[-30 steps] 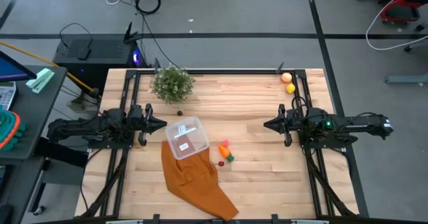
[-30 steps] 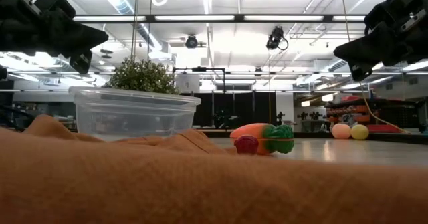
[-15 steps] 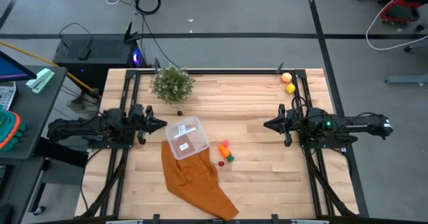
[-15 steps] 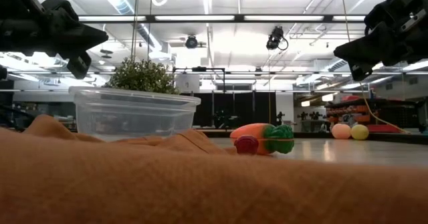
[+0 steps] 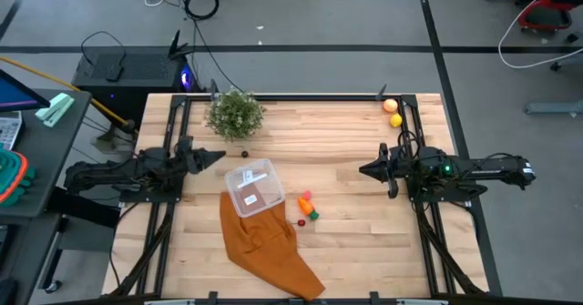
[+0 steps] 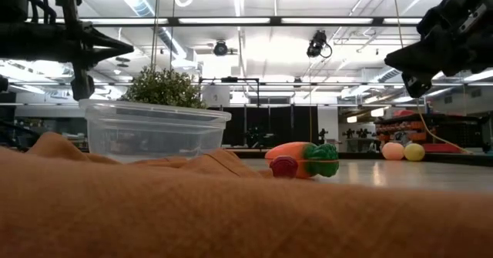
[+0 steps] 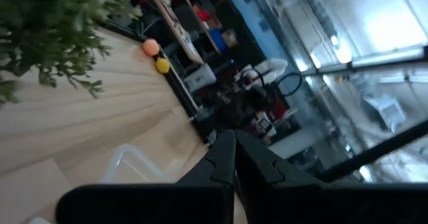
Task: Pick and placing Produce into tupperware
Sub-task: Put the yellow lemon into the bin
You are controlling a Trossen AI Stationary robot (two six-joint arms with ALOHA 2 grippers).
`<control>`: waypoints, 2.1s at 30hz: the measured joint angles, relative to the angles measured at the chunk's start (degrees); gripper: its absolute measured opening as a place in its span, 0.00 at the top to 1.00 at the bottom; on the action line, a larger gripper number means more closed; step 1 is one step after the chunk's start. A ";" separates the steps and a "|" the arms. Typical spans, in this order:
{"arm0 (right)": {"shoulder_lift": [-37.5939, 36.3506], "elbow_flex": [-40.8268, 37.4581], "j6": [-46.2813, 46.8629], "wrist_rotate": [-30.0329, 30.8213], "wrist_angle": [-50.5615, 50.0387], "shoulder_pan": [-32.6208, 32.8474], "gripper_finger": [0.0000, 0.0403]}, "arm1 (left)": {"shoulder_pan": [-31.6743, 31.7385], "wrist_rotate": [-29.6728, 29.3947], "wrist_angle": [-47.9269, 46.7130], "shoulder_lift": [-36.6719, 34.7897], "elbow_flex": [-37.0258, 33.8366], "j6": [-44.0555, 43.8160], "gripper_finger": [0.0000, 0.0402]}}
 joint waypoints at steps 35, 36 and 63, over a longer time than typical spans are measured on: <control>5.26 12.63 17.48 34.45 36.45 -1.00 0.97 | 4.51 -8.70 28.31 6.96 15.02 38.84 0.94; 6.49 15.22 15.35 35.28 35.46 -1.44 0.96 | 5.02 -8.70 28.22 8.21 15.96 39.41 0.94; 57.38 92.36 2.13 16.69 -77.86 -43.35 0.59 | 19.53 12.21 1.97 44.67 46.88 41.83 0.97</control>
